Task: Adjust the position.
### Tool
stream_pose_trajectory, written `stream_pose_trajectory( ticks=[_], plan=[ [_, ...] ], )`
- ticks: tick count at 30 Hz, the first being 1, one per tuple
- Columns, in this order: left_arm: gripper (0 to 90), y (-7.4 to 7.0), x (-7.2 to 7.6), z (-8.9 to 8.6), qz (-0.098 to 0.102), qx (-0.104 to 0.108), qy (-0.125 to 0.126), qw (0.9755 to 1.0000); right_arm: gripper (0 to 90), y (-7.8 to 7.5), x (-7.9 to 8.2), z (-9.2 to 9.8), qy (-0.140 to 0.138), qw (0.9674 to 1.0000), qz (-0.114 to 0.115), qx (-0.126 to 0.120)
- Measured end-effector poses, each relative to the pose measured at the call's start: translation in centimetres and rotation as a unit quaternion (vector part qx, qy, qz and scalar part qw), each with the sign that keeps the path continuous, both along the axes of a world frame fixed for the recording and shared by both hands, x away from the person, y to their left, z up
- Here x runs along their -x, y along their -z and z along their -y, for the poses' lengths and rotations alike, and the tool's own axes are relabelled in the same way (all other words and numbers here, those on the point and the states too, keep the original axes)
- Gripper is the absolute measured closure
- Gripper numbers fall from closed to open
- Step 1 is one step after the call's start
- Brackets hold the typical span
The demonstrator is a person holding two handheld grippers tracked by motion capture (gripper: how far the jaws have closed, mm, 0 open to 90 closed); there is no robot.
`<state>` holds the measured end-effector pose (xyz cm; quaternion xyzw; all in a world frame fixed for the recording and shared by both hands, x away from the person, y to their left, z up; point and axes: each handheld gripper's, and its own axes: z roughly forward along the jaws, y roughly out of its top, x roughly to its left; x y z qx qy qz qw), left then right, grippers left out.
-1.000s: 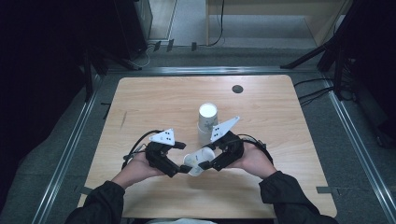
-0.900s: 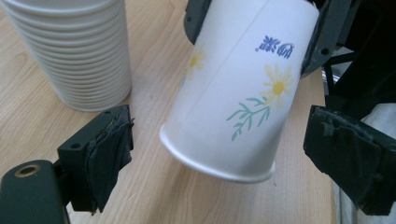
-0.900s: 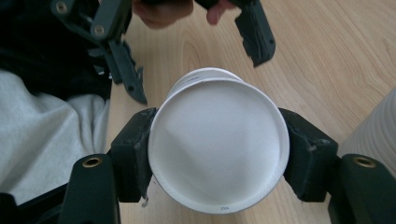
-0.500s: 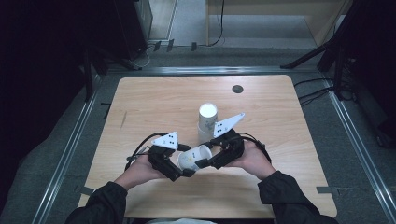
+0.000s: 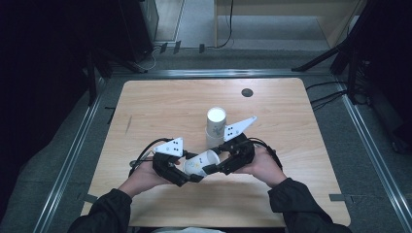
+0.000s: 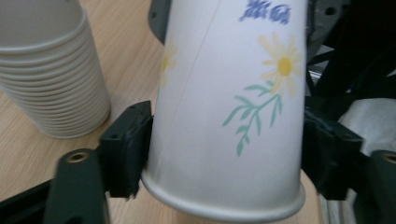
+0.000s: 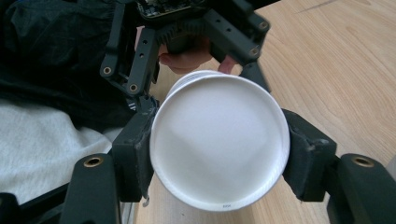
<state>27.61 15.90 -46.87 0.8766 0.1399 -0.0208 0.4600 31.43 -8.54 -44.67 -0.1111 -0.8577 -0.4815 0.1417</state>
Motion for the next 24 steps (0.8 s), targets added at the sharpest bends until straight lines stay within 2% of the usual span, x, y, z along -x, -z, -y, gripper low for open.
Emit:
stream_pose_trajectory(
  ticks=[3, 4, 6, 9, 11, 14, 16, 17, 19, 22, 24],
  plan=[
    [29.4, 0.0, 0.0, -0.1, 0.001, -0.008, 0.001, 1.0000, 33.9, 0.1, 0.1, -0.1, -0.003, 1.0000, -0.002, 0.009],
    [29.7, -0.1, 0.0, -0.2, -0.001, -0.008, 0.001, 1.0000, 30.5, 0.1, 0.1, -0.1, 0.001, 0.9999, -0.002, 0.011],
    [30.1, -0.1, 0.0, -0.4, 0.000, -0.008, -0.004, 1.0000, 24.7, 0.2, 0.0, -0.2, 0.013, 0.9997, 0.006, 0.019],
    [30.2, -0.4, -0.3, -1.0, -0.011, -0.017, -0.007, 0.9998, 22.9, 0.0, 0.1, 0.2, 0.028, 0.9990, 0.020, 0.028],
    [30.1, -0.8, -0.4, -1.3, -0.010, -0.028, -0.007, 0.9995, 22.7, -0.1, 0.3, 0.6, 0.032, 0.9984, 0.029, 0.035],
    [29.9, -1.5, -0.8, -1.7, -0.016, -0.043, -0.002, 0.9989, 22.8, 0.2, 0.6, 1.1, 0.035, 0.9962, 0.047, 0.063],
    [29.8, -1.8, -1.0, -1.6, -0.014, -0.060, 0.000, 0.9981, 23.2, 0.4, 0.7, 1.2, 0.033, 0.9955, 0.052, 0.073],
    [29.7, -2.2, -1.3, -1.5, -0.017, -0.076, 0.005, 0.9969, 23.2, 0.6, 0.7, 1.2, 0.033, 0.9949, 0.054, 0.079],
    [29.7, -2.8, -1.7, -1.2, -0.015, -0.090, 0.011, 0.9958, 23.2, 0.7, 0.8, 1.2, 0.036, 0.9935, 0.061, 0.089],
    [29.6, -3.9, -2.4, -0.5, -0.020, -0.102, 0.030, 0.9941, 23.4, 0.6, 0.9, 1.2, 0.040, 0.9926, 0.068, 0.092],
    [29.6, -4.6, -3.1, 0.1, -0.017, -0.121, 0.042, 0.9916, 23.4, 0.4, 1.1, 1.4, 0.048, 0.9922, 0.072, 0.089]
  ],
)
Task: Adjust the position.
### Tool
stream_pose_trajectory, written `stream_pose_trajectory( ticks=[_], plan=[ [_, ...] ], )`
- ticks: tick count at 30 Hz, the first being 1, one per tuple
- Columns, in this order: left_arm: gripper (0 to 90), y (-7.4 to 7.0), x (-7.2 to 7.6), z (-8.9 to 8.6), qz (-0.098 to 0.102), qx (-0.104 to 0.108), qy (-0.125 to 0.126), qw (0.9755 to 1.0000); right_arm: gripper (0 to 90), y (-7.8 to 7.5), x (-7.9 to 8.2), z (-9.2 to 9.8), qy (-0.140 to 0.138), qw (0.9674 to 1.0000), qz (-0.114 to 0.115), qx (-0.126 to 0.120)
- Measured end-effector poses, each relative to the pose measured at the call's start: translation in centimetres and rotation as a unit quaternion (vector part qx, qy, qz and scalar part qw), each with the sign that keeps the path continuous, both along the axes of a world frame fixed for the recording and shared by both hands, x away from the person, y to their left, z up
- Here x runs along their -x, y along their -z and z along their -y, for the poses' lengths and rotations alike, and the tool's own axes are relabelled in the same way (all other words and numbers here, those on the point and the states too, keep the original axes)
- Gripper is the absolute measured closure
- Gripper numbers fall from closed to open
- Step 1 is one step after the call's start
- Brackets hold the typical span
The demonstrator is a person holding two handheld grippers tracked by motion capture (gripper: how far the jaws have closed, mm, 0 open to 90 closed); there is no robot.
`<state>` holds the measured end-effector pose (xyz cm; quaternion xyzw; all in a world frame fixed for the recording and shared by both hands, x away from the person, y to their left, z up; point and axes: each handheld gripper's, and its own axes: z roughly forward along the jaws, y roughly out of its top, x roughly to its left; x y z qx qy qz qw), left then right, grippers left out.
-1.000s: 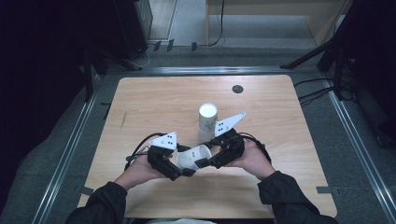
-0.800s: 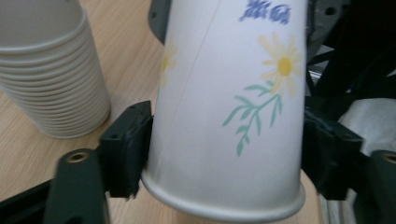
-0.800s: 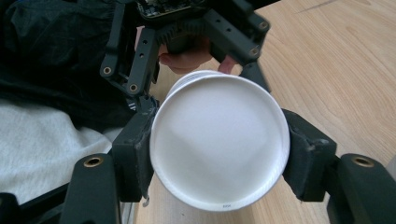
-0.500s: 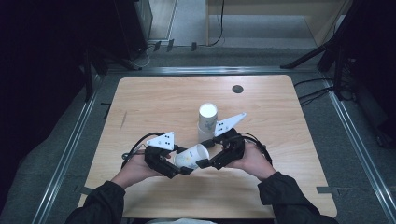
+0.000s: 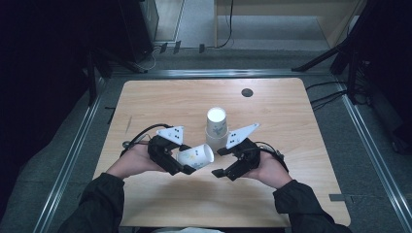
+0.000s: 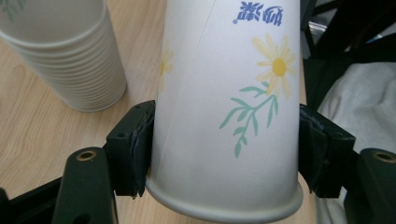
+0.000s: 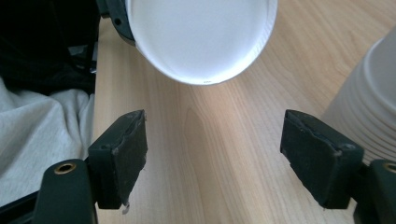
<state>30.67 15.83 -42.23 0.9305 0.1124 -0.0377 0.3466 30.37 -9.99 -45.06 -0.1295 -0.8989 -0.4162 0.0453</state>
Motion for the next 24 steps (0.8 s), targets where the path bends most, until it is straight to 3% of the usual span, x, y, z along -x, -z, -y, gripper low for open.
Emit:
stream_pose_trajectory(
  ticks=[4, 7, 15, 24],
  plan=[
    [29.4, -0.6, -1.0, 0.9, -0.010, -0.020, 0.006, 0.9997, 23.4, -0.4, 0.5, 0.8, 0.015, 0.9997, 0.018, 0.002],
    [29.1, -0.3, -1.4, 1.2, -0.014, 0.004, 0.011, 0.9998, 23.4, -0.4, 0.7, 1.6, 0.021, 0.9995, 0.020, -0.009],
    [29.2, 0.7, -1.0, 1.7, -0.012, -0.040, 0.017, 0.9990, 23.4, 0.5, 0.6, 0.7, 0.006, 0.9996, 0.024, 0.015],
    [28.9, 2.0, -0.2, 2.7, -0.010, -0.089, 0.030, 0.9955, 23.4, 1.3, 0.6, -0.2, -0.009, 0.9992, 0.027, 0.028]
  ],
)
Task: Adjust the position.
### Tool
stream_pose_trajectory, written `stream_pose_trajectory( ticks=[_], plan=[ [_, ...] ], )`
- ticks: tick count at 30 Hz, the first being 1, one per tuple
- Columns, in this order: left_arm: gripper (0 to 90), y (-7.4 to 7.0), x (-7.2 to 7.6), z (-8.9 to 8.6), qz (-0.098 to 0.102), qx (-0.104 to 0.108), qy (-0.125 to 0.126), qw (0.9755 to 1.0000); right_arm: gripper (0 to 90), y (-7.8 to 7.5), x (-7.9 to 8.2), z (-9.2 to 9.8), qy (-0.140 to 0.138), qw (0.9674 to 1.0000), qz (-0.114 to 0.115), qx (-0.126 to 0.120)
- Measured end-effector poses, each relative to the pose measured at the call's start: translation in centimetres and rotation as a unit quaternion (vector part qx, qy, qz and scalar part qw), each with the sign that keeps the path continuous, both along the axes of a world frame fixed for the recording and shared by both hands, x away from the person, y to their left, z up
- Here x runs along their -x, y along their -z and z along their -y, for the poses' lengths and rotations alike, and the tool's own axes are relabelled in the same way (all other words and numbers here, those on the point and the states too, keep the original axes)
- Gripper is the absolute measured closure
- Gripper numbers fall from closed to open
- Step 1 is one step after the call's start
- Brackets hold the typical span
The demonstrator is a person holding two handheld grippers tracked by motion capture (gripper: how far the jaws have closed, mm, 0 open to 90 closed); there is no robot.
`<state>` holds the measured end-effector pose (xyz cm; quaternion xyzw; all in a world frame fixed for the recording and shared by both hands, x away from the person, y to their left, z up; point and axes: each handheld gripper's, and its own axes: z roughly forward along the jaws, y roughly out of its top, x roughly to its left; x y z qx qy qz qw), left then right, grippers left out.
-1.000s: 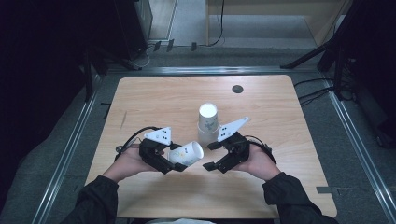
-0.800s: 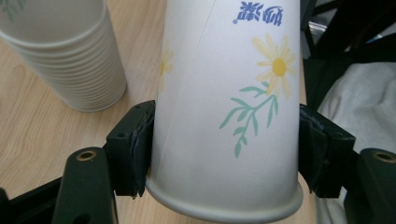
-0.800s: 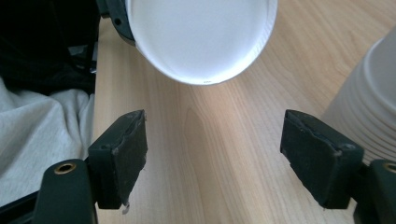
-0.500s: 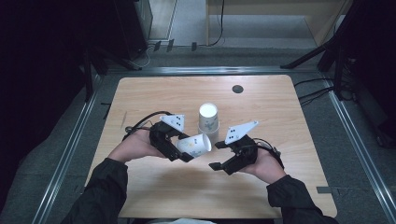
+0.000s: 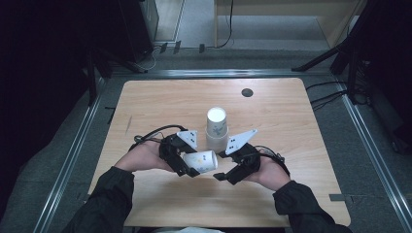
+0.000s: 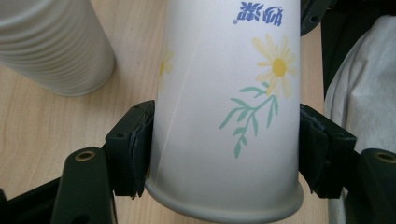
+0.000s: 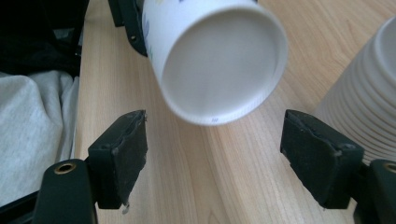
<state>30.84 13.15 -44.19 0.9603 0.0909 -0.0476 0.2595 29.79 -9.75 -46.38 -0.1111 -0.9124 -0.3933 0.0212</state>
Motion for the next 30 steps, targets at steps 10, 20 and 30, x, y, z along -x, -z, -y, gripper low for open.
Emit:
stream_pose_trajectory(
  ticks=[10, 20, 30],
  plan=[
    [28.8, 1.3, 1.0, 1.3, -0.012, -0.034, 0.023, 0.9991, 23.7, 0.7, 0.4, -1.4, -0.031, 0.9994, 0.002, 0.017],
    [28.6, 1.9, 1.5, 2.1, -0.014, -0.046, 0.029, 0.9984, 28.6, 1.4, 0.7, -2.8, -0.058, 0.9977, -0.011, 0.032],
    [25.2, 2.3, 1.7, 2.3, -0.019, -0.051, 0.025, 0.9982, 34.4, 1.5, 0.9, -3.0, -0.074, 0.9958, -0.027, 0.048]
  ],
)
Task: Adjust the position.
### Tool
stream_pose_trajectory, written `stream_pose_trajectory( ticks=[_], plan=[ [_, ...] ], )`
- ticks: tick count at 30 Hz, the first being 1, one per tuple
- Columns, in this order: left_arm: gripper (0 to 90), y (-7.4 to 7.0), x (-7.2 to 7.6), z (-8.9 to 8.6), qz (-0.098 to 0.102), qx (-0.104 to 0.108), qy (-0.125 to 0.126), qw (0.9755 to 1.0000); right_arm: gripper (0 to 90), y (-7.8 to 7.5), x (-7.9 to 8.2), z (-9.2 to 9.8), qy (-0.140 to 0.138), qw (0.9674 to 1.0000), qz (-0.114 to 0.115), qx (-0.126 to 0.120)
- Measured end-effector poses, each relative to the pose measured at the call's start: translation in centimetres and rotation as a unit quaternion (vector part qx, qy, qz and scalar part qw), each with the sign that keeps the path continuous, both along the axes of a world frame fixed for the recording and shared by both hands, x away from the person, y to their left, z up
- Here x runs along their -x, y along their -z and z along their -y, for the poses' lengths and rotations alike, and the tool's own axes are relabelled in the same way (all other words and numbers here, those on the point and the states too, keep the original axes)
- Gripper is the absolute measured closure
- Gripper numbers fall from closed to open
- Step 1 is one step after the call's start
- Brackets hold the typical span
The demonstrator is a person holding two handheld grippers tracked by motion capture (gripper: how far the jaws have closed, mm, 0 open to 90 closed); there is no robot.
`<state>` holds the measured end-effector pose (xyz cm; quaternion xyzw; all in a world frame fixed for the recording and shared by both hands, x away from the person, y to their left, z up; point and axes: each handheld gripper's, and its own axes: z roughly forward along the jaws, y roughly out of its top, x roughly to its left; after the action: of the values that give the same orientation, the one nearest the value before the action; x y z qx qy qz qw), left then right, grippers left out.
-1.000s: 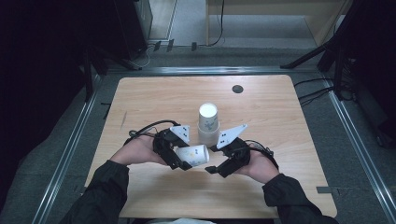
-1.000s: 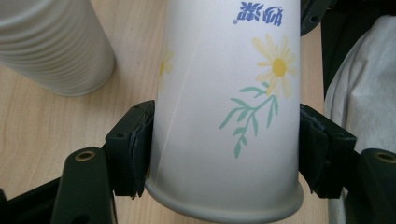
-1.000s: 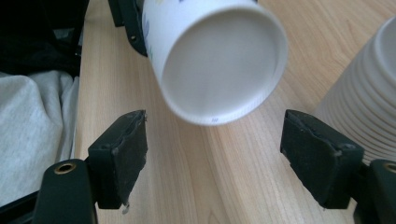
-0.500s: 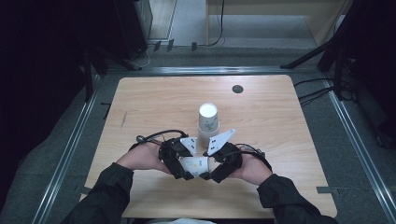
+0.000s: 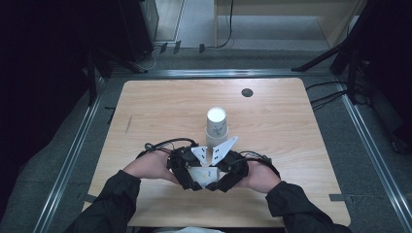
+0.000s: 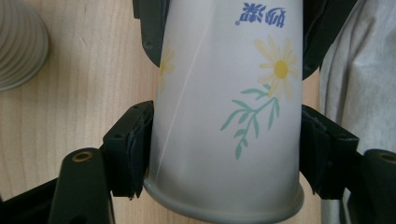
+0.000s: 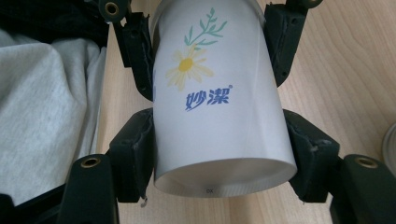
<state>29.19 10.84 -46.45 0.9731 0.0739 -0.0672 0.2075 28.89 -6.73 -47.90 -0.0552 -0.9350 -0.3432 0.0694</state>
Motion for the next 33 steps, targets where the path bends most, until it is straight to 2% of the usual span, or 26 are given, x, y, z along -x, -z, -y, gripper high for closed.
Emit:
stream_pose_trajectory(
  ticks=[2, 8, 12, 14, 19, 21, 23, 26, 29, 30, 31, 33],
  plan=[
    [15.4, -0.1, -0.2, -0.1, 0.002, 0.005, -0.005, 1.0000, 34.5, 0.0, 0.0, 0.0, -0.005, 0.9999, 0.010, 0.001],
    [10.8, -0.8, -0.5, -1.0, 0.006, 0.039, -0.025, 0.9989, 34.4, -0.4, -0.2, 0.5, 0.003, 0.9999, 0.015, -0.005],
    [10.8, -1.1, -0.5, -1.9, 0.012, 0.061, -0.034, 0.9975, 34.4, -1.1, -0.5, 1.5, 0.015, 0.9993, 0.016, -0.031],
    [10.8, -1.3, -0.4, -2.4, 0.017, 0.080, -0.038, 0.9959, 34.4, -1.5, -0.6, 1.9, 0.021, 0.9987, 0.013, -0.045],
    [10.6, -1.7, 0.0, -3.2, 0.025, 0.113, -0.042, 0.9924, 34.4, -2.2, -0.8, 2.8, 0.025, 0.9968, 0.007, -0.076],
    [10.6, -1.8, 0.1, -3.6, 0.026, 0.135, -0.053, 0.9891, 34.4, -2.5, -0.7, 3.0, 0.027, 0.9961, 0.002, -0.084],
    [10.6, -1.9, 0.2, -3.9, 0.023, 0.160, -0.067, 0.9846, 34.4, -2.6, -0.8, 3.2, 0.028, 0.9952, 0.001, -0.094],
    [10.6, -2.0, 0.5, -4.1, 0.028, 0.176, -0.080, 0.9807, 34.4, -2.9, -0.9, 3.5, 0.030, 0.9939, -0.003, -0.106],
    [10.6, -1.9, 0.7, -4.4, 0.020, 0.211, -0.098, 0.9724, 34.4, -3.0, -0.9, 3.8, 0.030, 0.9924, -0.007, -0.119],
    [10.6, -1.9, 0.8, -4.4, 0.018, 0.218, -0.102, 0.9704, 34.4, -3.1, -1.0, 3.8, 0.028, 0.9919, -0.008, -0.124],
    [10.7, -1.9, 0.9, -4.5, 0.017, 0.224, -0.105, 0.9688, 34.4, -3.1, -1.0, 3.8, 0.027, 0.9916, -0.010, -0.126],
    [10.7, -1.9, 1.2, -4.4, 0.023, 0.229, -0.105, 0.9674, 34.4, -3.1, -1.0, 3.8, 0.025, 0.9908, -0.014, -0.132]
  ],
)
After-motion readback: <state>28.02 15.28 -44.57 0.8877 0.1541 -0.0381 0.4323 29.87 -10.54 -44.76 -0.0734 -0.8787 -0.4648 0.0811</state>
